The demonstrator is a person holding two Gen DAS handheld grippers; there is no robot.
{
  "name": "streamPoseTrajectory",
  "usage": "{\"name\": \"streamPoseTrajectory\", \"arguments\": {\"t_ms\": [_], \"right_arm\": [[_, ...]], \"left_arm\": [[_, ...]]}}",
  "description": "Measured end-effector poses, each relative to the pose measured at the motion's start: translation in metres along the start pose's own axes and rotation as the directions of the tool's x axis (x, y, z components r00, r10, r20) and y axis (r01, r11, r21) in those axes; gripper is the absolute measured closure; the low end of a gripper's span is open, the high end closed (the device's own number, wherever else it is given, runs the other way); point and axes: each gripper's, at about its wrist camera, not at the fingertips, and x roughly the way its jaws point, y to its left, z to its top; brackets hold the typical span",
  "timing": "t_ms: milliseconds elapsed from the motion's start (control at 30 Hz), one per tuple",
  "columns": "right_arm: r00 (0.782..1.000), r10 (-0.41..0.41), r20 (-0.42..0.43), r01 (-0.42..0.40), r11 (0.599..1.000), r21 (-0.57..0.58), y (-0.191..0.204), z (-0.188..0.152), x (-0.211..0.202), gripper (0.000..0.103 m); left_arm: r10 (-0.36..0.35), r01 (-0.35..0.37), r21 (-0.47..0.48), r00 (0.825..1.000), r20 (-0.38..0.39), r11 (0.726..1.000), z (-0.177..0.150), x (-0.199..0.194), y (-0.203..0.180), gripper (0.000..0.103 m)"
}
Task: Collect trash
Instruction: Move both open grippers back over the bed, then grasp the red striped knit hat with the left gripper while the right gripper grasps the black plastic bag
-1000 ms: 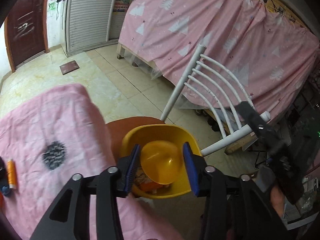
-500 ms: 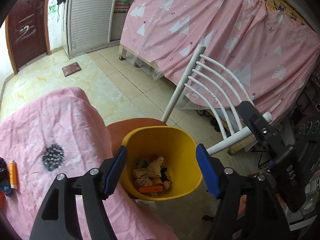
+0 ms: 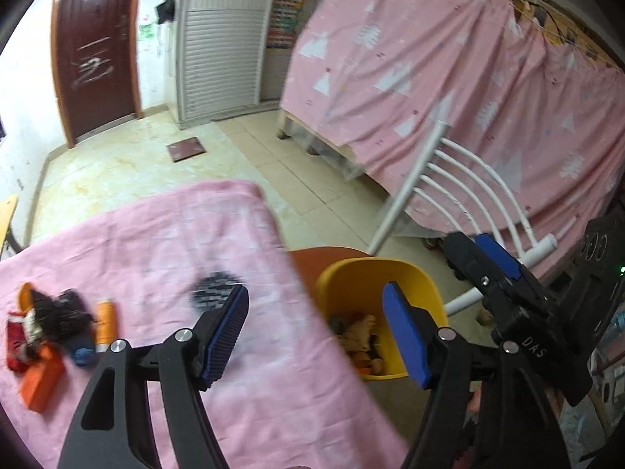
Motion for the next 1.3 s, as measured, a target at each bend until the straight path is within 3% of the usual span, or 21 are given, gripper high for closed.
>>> {"name": "streamPoseTrajectory", "arguments": {"t_ms": [200, 567, 867, 1133, 1300], "right_arm": [[0.994, 0.098, -0.043, -0.099, 0.994, -0.037, 0.029, -0.007, 0.01, 0.006], [0.983, 0.148, -0.111, -0.164, 0.974, -0.154, 0.078, -0.021, 0.02, 0.006], [0.977, 0.159, -0.145, -0.184, 0.966, -0.181, 0.097, -0.03, 0.025, 0.006], [0.972, 0.159, -0.174, -0.193, 0.961, -0.198, 0.108, -0.038, 0.032, 0.006], [0.969, 0.156, -0.194, -0.196, 0.958, -0.207, 0.113, -0.043, 0.037, 0.006]], "left_arm": [[0.098, -0.096, -0.048, 0.994, 0.037, 0.994, -0.004, -0.025, 0.053, 0.035], [0.256, -0.247, -0.123, 0.965, 0.058, 0.961, -0.009, -0.067, 0.14, 0.035], [0.364, -0.346, -0.263, 0.931, 0.022, 0.901, -0.026, -0.083, 0.224, 0.035], [0.402, -0.393, -0.384, 0.914, -0.061, 0.836, -0.046, -0.076, 0.29, 0.035], [0.382, -0.39, -0.395, 0.918, -0.104, 0.832, -0.055, -0.059, 0.306, 0.035]]}}
